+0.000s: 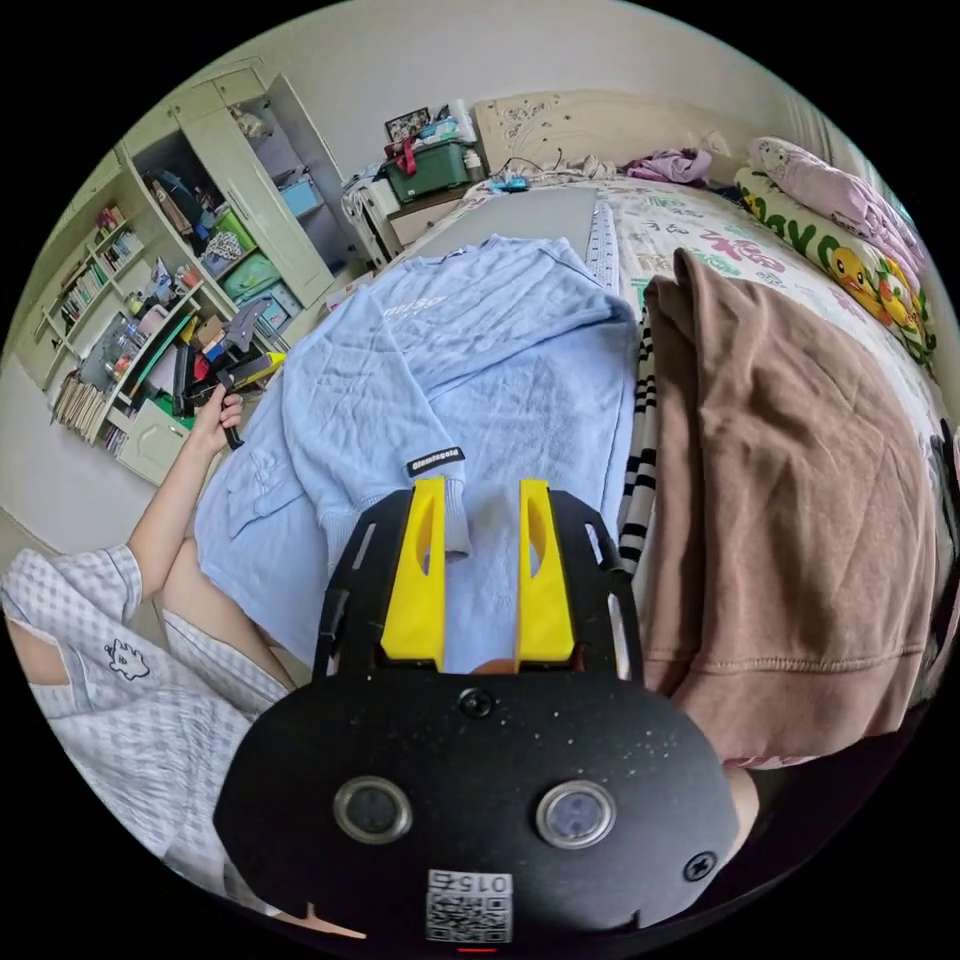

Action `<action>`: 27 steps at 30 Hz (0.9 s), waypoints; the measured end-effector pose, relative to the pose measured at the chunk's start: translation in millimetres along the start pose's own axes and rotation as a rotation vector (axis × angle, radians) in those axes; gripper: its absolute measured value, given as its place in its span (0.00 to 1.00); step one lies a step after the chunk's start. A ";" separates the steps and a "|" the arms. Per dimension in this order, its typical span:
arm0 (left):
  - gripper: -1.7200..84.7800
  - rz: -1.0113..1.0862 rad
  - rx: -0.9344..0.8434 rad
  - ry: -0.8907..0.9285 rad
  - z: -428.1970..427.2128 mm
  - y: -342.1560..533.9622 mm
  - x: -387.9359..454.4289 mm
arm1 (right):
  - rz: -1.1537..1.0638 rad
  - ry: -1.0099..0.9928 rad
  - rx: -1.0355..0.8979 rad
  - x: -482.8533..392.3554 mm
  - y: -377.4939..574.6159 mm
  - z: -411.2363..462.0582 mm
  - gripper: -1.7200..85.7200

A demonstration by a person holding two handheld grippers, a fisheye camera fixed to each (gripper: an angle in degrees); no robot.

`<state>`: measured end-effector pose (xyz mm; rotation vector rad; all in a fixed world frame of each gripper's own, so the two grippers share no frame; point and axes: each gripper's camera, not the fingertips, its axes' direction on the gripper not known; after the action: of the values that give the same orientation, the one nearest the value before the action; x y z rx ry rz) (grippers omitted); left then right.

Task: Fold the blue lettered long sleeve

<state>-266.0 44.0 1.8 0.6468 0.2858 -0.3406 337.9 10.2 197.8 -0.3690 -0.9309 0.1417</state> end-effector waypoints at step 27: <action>0.05 0.571 -0.318 0.026 118.0 209.6 349.5 | -0.063 0.196 0.065 -9.8 82.9 51.5 0.12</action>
<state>151.4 49.7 77.7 0.3952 0.1638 0.2578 294.0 97.2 187.6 -0.2877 -0.7416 0.0761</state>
